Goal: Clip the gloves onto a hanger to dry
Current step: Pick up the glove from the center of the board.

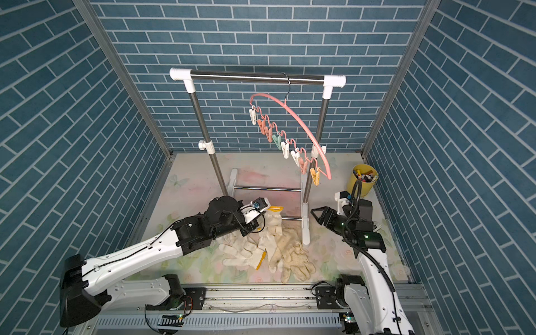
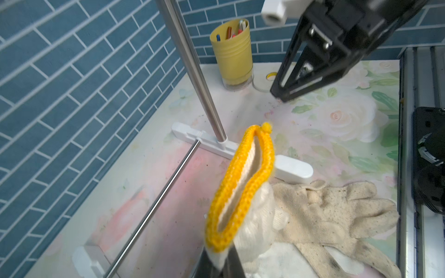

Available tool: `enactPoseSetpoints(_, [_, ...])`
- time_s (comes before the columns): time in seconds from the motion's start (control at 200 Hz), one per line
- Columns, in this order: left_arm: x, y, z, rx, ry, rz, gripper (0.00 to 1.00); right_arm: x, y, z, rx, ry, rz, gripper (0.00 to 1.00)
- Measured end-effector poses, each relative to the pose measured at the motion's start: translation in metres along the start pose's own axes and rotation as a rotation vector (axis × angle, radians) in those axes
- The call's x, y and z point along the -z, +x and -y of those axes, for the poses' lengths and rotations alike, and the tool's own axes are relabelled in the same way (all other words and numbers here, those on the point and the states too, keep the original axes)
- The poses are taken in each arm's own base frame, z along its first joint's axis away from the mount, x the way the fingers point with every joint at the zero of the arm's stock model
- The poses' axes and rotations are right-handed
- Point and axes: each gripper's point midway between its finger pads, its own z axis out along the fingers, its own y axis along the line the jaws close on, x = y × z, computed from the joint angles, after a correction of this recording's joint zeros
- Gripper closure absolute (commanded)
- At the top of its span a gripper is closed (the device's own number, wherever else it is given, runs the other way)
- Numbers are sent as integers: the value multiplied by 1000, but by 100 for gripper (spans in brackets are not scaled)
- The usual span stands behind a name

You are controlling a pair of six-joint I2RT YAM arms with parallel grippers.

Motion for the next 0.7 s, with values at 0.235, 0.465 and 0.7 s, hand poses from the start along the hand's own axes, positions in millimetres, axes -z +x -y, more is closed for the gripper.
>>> enactPoseSetpoints(0.235, [-11,4,-1,-52,64,11,100,-9,34,-47,407,-217,44,38])
enactPoseSetpoints(0.465, [-11,1,-4,-23,134,46,100,-9,28,-71,646,-282,98,42])
enactPoseSetpoints(0.7, [-16,-8,16,-15,263,79,100,-13,20,-96,781,-330,100,43])
